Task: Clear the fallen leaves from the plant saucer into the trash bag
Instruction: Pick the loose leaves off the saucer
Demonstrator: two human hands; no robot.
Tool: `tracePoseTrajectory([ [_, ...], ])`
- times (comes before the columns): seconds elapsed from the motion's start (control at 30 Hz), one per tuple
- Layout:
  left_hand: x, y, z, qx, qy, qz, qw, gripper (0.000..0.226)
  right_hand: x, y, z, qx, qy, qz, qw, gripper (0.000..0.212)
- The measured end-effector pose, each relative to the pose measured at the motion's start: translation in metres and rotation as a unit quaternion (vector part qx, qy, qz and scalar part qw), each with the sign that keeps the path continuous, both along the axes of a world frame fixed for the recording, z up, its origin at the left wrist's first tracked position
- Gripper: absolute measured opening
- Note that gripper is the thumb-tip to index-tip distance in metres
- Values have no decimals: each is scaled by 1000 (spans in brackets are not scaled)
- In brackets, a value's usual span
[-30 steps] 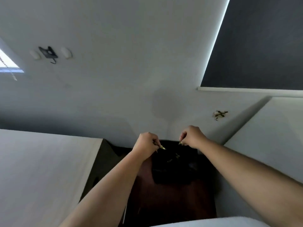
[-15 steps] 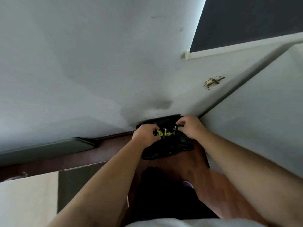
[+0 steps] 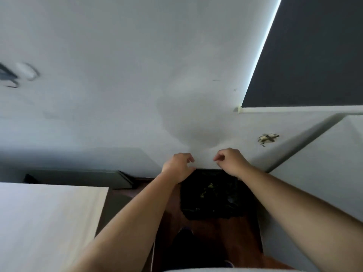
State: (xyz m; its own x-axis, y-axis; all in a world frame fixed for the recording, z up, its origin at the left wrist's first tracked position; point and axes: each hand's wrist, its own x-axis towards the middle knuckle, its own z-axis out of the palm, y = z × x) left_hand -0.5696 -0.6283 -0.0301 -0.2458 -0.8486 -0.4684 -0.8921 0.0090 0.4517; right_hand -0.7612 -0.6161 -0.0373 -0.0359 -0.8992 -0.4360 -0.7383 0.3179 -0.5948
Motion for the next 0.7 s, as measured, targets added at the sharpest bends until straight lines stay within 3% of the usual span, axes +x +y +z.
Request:
tracePoseTrajectory([
  [0.27, 112, 111, 75, -111, -58, 193, 973, 28, 125, 24, 73, -83, -12, 218, 972, 14],
  [0.5, 236, 263, 108, -144, -93, 419, 892, 22, 291, 120, 111, -121, -31, 443, 888, 16],
  [0.7, 316, 403, 117, -123, -120, 543, 822, 22, 411, 222, 121, -123, -56, 558, 818, 12],
])
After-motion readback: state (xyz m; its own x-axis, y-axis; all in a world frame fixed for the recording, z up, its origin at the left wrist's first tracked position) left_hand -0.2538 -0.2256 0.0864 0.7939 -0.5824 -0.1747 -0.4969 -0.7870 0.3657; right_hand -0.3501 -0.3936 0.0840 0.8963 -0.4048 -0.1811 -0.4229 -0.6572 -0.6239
